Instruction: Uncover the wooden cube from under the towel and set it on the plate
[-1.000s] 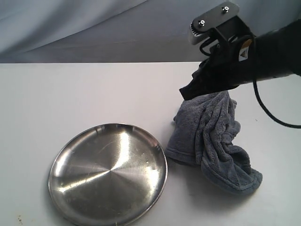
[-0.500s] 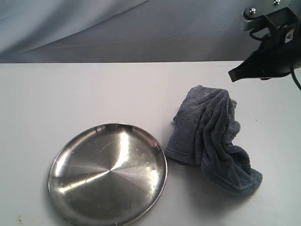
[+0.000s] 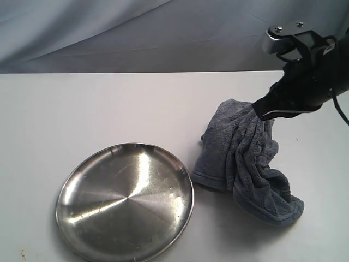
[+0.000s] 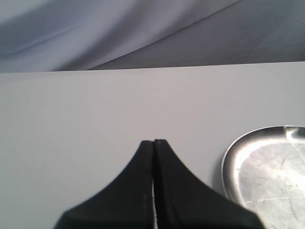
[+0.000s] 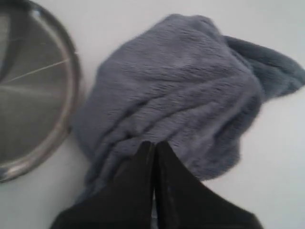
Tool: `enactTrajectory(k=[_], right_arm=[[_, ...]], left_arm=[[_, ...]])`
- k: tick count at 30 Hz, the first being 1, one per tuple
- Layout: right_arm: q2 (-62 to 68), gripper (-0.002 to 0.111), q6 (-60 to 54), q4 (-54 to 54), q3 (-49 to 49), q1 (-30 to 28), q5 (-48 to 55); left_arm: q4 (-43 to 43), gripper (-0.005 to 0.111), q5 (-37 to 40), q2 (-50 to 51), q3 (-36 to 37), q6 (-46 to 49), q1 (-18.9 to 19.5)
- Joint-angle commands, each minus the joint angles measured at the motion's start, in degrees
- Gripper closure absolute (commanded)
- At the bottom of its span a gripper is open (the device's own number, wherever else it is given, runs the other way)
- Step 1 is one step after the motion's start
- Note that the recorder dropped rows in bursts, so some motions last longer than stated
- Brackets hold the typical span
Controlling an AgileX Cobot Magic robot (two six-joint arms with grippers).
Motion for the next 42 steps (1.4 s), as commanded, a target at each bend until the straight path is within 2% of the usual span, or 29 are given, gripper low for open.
enactTrajectory(k=[1, 5, 11, 19, 24, 28, 32, 37, 40, 42], right_arm=[[0.07, 0.108, -9.08, 7.62, -0.27, 6.11, -1.42], [0.07, 0.108, -9.08, 7.62, -0.27, 11.23, -10.86], [0.07, 0.108, -8.38, 4.84, -0.27, 11.33, -18.61], [0.07, 0.108, 0.23, -1.53, -0.27, 11.26, -25.66], [0.07, 0.108, 4.75, -9.49, -0.27, 11.21, -26.02], [0.07, 0.108, 16.56, -23.30, -0.27, 10.64, -24.88], [0.07, 0.108, 27.77, -32.41, -0.27, 6.96, -20.65], [0.07, 0.108, 30.95, -32.49, -0.27, 2.61, -11.26], [0.07, 0.108, 30.95, -31.33, -0.27, 3.33, -9.81], [0.11, 0.108, 29.25, -26.41, -0.27, 3.44, -9.81]], left_arm=[[-0.33, 0.107, -0.64, -0.19, 0.20, -0.12, 0.06], [-0.33, 0.107, -0.64, -0.19, 0.20, -0.12, 0.06], [-0.33, 0.107, -0.64, -0.19, 0.20, -0.12, 0.06], [-0.33, 0.107, -0.64, -0.19, 0.20, -0.12, 0.06], [-0.33, 0.107, -0.64, -0.19, 0.20, -0.12, 0.06], [-0.33, 0.107, -0.64, -0.19, 0.20, -0.12, 0.06], [-0.33, 0.107, -0.64, -0.19, 0.20, -0.12, 0.06], [-0.33, 0.107, -0.64, -0.19, 0.20, -0.12, 0.06], [-0.33, 0.107, -0.64, -0.19, 0.20, -0.12, 0.06], [-0.33, 0.107, -0.64, -0.19, 0.20, -0.12, 0.06]])
